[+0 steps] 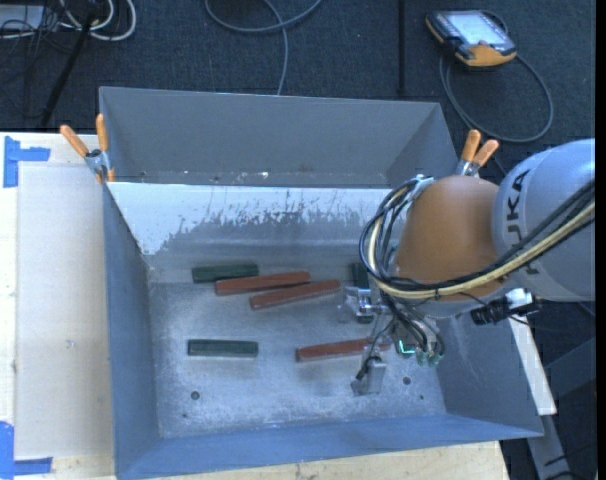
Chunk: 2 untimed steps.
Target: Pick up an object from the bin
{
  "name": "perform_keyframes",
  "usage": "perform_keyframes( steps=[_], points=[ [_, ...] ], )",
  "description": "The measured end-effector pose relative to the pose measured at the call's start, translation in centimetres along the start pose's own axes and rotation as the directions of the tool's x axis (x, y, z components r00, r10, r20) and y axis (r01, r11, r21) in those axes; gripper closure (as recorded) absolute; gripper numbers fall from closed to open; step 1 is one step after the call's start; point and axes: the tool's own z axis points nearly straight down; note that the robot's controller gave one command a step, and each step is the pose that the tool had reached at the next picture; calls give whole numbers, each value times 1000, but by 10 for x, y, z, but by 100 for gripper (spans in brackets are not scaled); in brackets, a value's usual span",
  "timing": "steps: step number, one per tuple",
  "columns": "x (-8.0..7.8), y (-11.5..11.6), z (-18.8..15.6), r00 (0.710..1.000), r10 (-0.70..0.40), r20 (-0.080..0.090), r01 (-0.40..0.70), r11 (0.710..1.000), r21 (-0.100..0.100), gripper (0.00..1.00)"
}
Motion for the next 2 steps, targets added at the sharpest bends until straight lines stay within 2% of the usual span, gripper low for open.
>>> perform_keyframes(
  steps=[1, 2],
  points=[
    [-2, 0, -3, 1000, 0, 7, 0, 1000, 0, 0],
    [-9, 18, 61, 989, 146, 6, -146, 989, -2, 100]
  ],
)
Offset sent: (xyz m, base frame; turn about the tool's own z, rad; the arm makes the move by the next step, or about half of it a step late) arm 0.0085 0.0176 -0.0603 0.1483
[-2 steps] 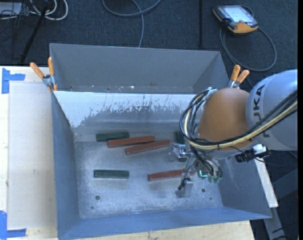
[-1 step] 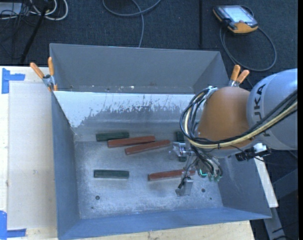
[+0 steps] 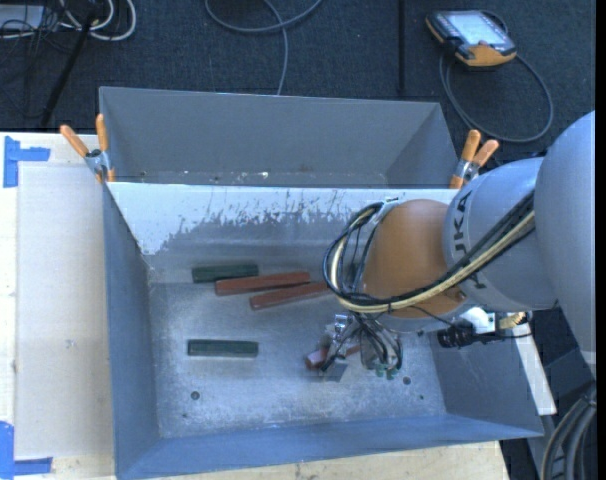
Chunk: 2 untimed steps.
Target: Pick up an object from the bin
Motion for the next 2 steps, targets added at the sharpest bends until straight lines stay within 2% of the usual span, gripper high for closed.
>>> perform_keyframes(
  steps=[1, 2],
  points=[
    [0, 0, 0, 1000, 0, 0, 0, 1000, 0, 100],
    [2, -1, -46, 1000, -2, -7, 2, 1000, 1, 100]
  ],
)
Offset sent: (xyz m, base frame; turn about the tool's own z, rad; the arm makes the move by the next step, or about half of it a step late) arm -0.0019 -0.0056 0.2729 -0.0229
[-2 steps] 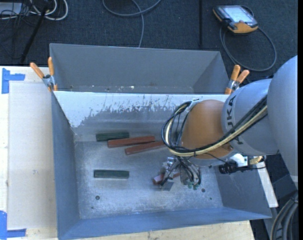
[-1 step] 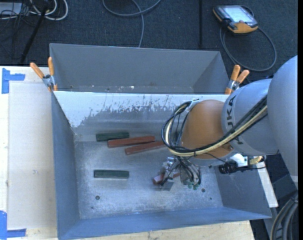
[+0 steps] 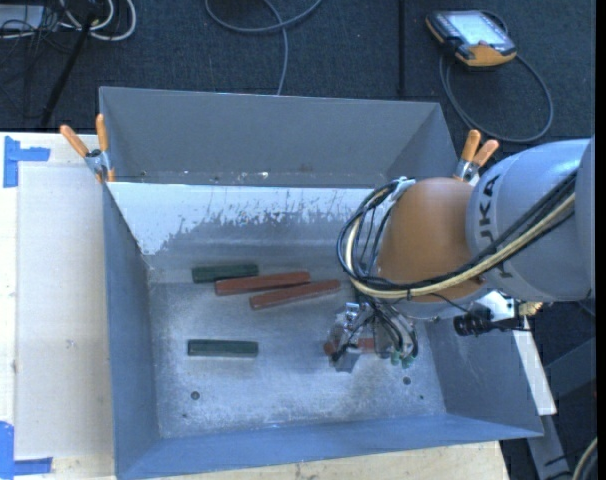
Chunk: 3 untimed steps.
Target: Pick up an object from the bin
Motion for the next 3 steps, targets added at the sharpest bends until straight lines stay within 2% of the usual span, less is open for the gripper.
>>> perform_keyframes(
  steps=[1, 2, 3],
  points=[
    [-14, -21, -58, 995, 98, 7, -98, 995, -3, 100],
    [-72, -15, -82, 965, -262, 12, 262, 965, 2, 0],
    [-79, -11, -76, 962, -274, 11, 274, 962, 1, 0]
  ],
)
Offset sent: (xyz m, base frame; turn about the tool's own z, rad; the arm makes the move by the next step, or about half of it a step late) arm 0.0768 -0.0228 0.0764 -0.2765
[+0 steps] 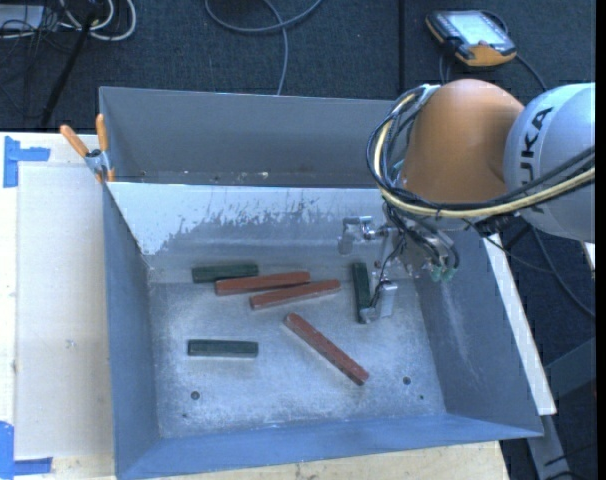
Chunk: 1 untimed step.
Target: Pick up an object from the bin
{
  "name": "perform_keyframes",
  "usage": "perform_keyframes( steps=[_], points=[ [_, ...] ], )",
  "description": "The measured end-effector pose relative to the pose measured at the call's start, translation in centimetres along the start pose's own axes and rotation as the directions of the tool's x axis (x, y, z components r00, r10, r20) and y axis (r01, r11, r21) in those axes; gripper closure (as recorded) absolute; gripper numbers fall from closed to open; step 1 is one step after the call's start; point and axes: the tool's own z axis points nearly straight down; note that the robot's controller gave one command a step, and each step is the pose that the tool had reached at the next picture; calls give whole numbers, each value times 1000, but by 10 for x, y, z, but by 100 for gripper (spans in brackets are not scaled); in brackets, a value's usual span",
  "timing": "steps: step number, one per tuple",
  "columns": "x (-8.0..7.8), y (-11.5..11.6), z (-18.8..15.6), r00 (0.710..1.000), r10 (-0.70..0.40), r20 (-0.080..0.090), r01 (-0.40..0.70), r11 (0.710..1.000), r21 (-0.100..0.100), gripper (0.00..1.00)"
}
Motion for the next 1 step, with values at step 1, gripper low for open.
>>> perform_keyframes(
  steps=[1],
  points=[
    [19, -2, 40, 1000, 21, 7, -21, 1000, 1, 0]
  ],
)
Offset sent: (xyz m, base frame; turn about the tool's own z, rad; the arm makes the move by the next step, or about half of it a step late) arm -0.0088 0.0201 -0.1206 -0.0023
